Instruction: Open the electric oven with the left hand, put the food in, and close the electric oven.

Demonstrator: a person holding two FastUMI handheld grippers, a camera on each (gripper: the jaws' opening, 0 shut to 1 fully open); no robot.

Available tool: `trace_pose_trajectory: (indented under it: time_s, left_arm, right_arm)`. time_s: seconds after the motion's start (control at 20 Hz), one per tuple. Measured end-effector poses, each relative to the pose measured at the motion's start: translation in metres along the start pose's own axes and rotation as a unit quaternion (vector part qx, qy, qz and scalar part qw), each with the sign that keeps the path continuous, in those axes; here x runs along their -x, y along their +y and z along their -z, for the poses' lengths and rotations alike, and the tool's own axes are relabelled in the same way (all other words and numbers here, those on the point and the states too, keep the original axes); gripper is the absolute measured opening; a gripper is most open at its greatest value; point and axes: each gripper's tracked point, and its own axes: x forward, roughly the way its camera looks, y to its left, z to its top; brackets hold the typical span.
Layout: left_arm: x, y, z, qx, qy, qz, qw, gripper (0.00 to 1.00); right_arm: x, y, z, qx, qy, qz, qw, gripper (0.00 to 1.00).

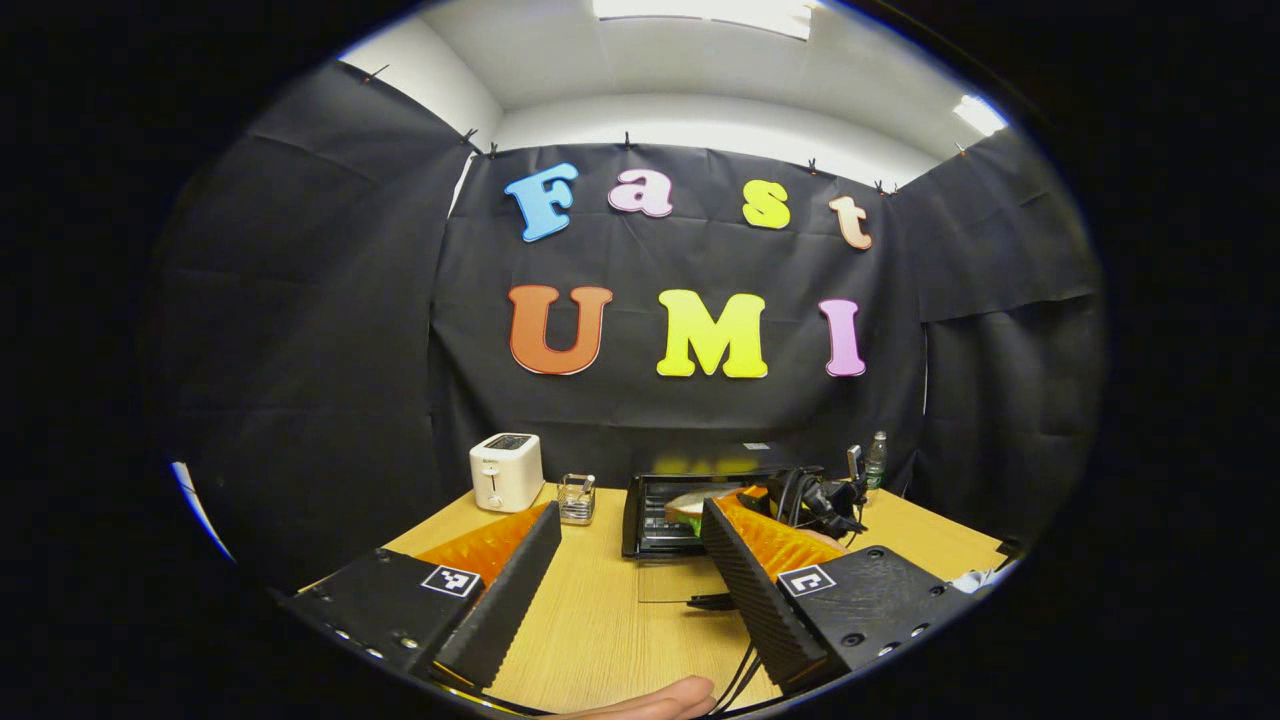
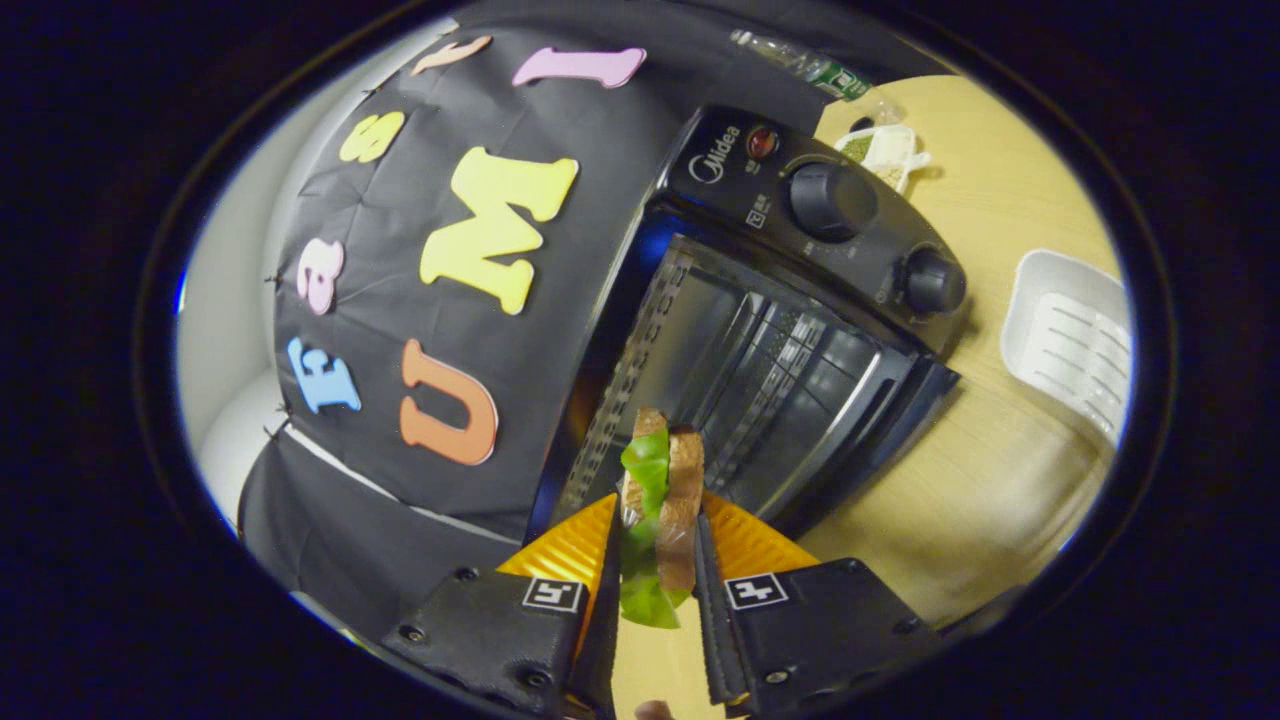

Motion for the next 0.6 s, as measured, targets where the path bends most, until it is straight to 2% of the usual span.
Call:
trace_pose_trajectory:
  time_s: [0.2, 0.3, 0.35, 0.4, 0.55, 0.6]
  left_arm:
    - [0.001, 0.000, -0.002, 0.018, -0.009, 0.011, 1.000, 0.92]
    - [0.002, 0.008, -0.001, 0.016, -0.015, 0.011, 1.000, 0.92]
    - [0.000, 0.013, -0.001, 0.019, -0.016, 0.007, 1.000, 0.93]
    - [-0.002, 0.015, 0.003, 0.024, -0.012, 0.007, 1.000, 0.92]
    - [-0.005, 0.019, 0.014, 0.037, 0.003, 0.005, 0.999, 0.90]
    - [-0.005, 0.021, 0.015, 0.039, 0.004, 0.003, 0.999, 0.91]
  right_arm:
    - [-0.040, -0.024, -0.018, 0.028, -0.067, 0.025, 0.997, 0.39]
    - [-0.047, -0.033, -0.023, 0.010, -0.096, 0.026, 0.995, 0.39]
    - [-0.047, -0.032, -0.022, 0.002, -0.106, 0.030, 0.994, 0.29]
    - [-0.048, -0.032, -0.019, 0.011, -0.107, 0.037, 0.994, 0.40]
    - [-0.048, -0.030, -0.015, 0.057, -0.119, 0.033, 0.991, 0.46]
    - [-0.048, -0.031, -0.014, 0.064, -0.123, 0.032, 0.990, 0.36]
